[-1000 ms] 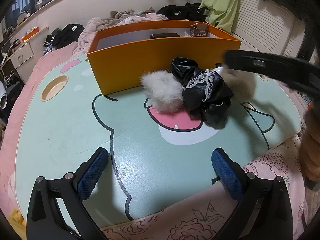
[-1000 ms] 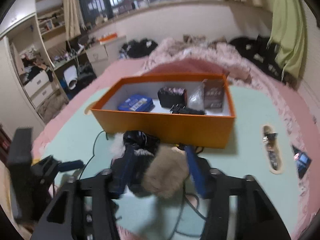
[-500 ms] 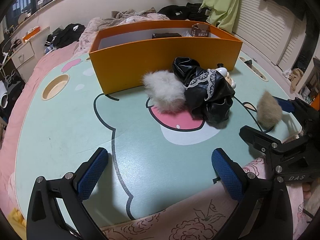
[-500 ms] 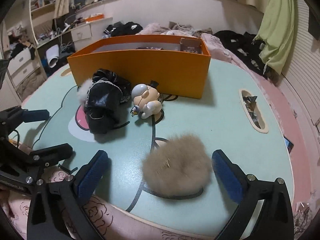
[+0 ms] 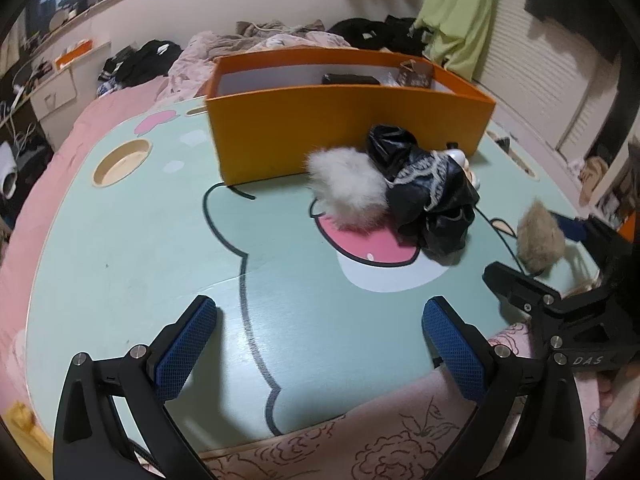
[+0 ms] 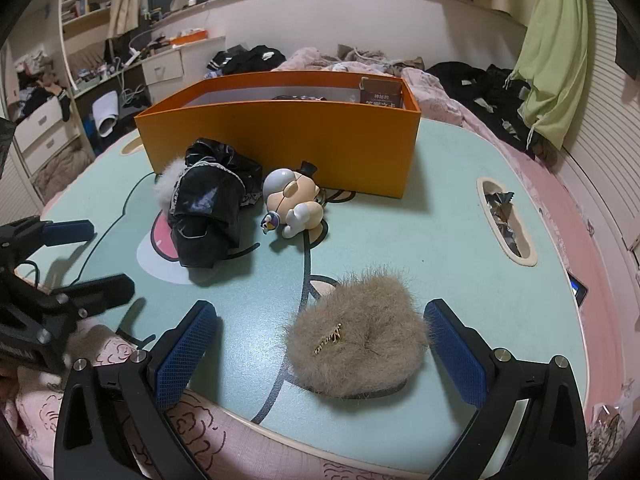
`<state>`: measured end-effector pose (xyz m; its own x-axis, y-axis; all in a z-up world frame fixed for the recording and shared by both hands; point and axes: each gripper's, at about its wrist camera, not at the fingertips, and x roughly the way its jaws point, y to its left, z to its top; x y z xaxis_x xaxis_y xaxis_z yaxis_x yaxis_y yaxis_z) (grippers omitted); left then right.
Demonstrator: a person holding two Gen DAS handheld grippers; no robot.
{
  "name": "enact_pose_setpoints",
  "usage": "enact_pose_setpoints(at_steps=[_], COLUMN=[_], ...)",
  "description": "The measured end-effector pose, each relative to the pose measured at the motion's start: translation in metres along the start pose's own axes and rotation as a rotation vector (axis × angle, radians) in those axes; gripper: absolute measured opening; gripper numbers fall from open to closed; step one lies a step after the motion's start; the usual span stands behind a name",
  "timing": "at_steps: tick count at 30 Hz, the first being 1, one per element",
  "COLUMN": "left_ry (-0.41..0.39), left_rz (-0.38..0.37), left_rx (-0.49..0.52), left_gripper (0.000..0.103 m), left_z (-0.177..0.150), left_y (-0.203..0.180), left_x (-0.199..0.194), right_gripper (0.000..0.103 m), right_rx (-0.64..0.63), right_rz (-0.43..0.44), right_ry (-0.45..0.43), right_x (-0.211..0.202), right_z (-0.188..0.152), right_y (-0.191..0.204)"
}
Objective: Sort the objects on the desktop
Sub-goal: 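Carry the beige pom-pom out and set it on the table, open right gripper, then reach the left gripper into the box and grasp the dark patterned case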
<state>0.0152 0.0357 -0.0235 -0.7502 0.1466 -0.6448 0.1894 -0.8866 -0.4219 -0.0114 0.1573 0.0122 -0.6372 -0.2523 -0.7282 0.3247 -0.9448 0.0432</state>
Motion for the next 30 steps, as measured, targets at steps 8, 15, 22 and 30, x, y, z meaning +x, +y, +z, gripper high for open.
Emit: enact_pose_setpoints(at_steps=[8, 15, 22, 30], left_ry=[-0.143, -0.152, 0.015, 0.167], left_rz=[-0.055, -0.099, -0.149, -0.003], left_rx=[-0.046, -0.038, -0.089, -0.084], left_gripper=[0.103, 0.102, 0.089, 0.089], left_z=[0.012, 0.074, 0.152, 0.202], left_y=[0.005, -0.002, -0.006, -0.032], left_x=[-0.036, -0.044, 0.009, 0.094], right_gripper=[0.103, 0.103, 0.103, 0.103], right_rx=[0.003, 0.005, 0.007, 0.009], right_rz=[0.001, 0.002, 0.002, 0.004], right_ry=[0.000, -0.001, -0.001, -0.004], right_x=[0.000, 0.004, 0.001, 0.003], right_z=[-0.001, -0.002, -0.001, -0.004], right_y=[-0.001, -0.001, -0.001, -0.001])
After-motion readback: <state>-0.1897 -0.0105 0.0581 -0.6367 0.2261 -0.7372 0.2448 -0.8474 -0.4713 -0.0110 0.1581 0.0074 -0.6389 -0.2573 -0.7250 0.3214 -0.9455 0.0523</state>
